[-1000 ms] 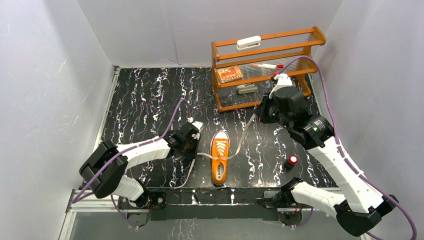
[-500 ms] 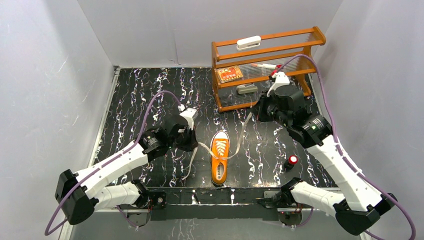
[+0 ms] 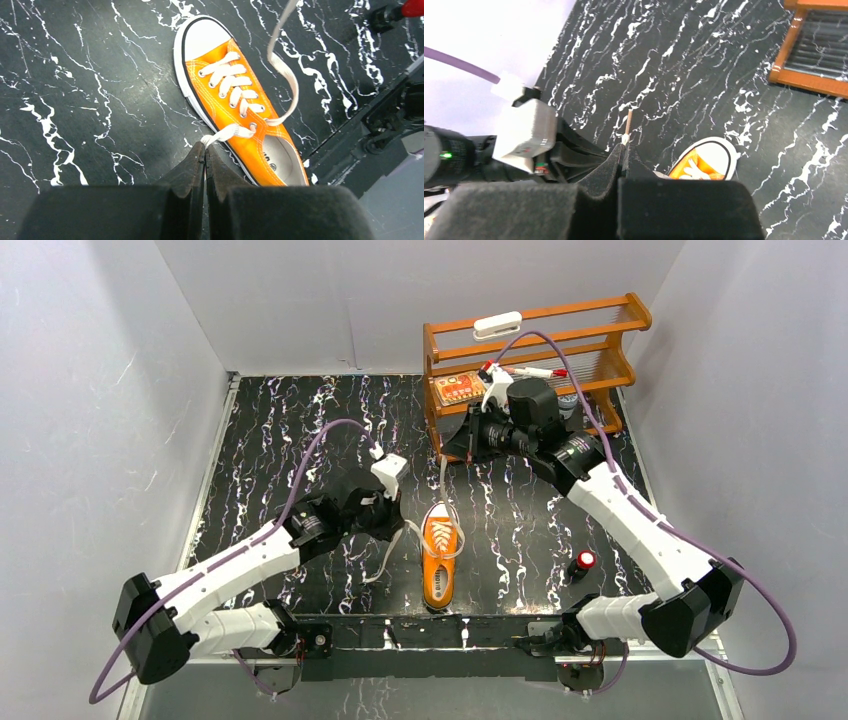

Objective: Tie the shoes

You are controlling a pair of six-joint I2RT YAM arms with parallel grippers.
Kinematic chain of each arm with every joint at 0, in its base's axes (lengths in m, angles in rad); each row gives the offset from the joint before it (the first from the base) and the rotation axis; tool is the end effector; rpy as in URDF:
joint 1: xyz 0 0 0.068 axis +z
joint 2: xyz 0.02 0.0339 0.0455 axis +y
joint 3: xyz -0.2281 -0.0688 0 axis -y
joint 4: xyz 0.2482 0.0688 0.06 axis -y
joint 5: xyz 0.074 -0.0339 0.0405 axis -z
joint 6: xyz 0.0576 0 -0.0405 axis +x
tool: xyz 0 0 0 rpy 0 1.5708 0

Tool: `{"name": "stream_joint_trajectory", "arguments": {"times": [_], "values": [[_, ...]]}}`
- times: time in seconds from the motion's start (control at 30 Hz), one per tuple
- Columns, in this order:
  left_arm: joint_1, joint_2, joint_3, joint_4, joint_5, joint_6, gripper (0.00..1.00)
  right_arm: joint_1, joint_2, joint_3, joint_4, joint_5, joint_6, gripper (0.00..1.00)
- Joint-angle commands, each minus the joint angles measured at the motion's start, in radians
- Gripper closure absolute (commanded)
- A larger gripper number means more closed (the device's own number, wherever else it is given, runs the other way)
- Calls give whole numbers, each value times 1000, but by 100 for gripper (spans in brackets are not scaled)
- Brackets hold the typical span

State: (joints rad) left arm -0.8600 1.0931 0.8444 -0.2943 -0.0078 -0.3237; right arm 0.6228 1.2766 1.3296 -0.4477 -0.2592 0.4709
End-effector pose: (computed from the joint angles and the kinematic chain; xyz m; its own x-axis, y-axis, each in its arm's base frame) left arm 0.1851 -0.2143 0.2451 -0.5593 0.1621 -0.8130 0.6071 0.7479 -0.2685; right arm 0.2499 0.1976 0.3550 -0.6213 0.0937 -0.7779 -0.5320 0.6784 0.5066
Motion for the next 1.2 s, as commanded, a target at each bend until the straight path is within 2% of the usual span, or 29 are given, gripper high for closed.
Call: {"name": "stream_joint_trajectory", "arguments": {"times": [0.0,0.13,0.2,0.43,0.67,0.83,0.93,1.17], "values": [[-4,30,23,-33,-73,10,100,-1,-13,86,70,-28,14,100],[-4,10,17,-73,-37,-59,100,0,-88,77,30,113,-15,100],[-4,-21,-3,-54,-3,-83,100,-1,-105,66,33,125,-14,100],[-4,-77,-56,-52,8,-105,100,3,11,79,148,-111,33,100],[-4,-106,-51,-55,35,-111,100,40,160,127,224,-198,70,100],[-4,-94,-15,-41,6,-74,100,66,187,147,248,-210,103,100],[-4,-113,-33,51,-6,-60,100,65,135,123,264,-191,140,100],[-4,-138,-171,410,6,-40,100,23,6,39,232,-218,205,100]]}}
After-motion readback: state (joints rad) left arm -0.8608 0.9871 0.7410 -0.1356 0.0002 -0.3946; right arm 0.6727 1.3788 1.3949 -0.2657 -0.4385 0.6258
